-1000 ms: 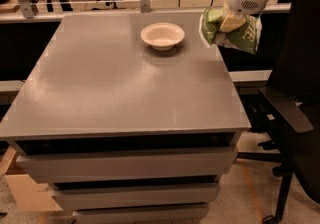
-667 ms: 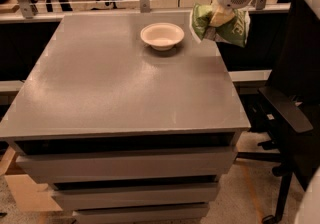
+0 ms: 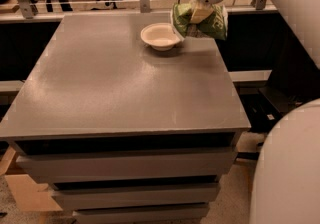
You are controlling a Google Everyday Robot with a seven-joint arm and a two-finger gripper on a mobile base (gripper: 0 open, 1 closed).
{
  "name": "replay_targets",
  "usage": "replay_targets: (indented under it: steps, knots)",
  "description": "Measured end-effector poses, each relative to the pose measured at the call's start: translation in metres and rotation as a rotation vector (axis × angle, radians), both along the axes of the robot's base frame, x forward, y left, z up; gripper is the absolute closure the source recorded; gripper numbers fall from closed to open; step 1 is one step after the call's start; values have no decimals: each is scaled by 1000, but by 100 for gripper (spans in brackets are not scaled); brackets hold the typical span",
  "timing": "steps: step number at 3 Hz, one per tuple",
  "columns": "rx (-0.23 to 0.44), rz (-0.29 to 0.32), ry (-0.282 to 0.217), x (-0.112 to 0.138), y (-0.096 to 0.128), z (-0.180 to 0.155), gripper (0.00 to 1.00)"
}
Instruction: Place green jalapeno chip bag into paper bowl
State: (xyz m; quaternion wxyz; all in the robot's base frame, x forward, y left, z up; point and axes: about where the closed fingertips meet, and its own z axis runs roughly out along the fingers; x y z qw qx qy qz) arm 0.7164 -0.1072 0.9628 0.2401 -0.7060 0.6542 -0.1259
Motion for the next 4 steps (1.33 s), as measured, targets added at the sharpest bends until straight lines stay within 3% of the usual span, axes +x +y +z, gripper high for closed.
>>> replay_targets:
  steps: [2,4]
  knots:
    - [-55,97,-12,11,42,5,100]
    - [-90,154,12,25,71,-4,100]
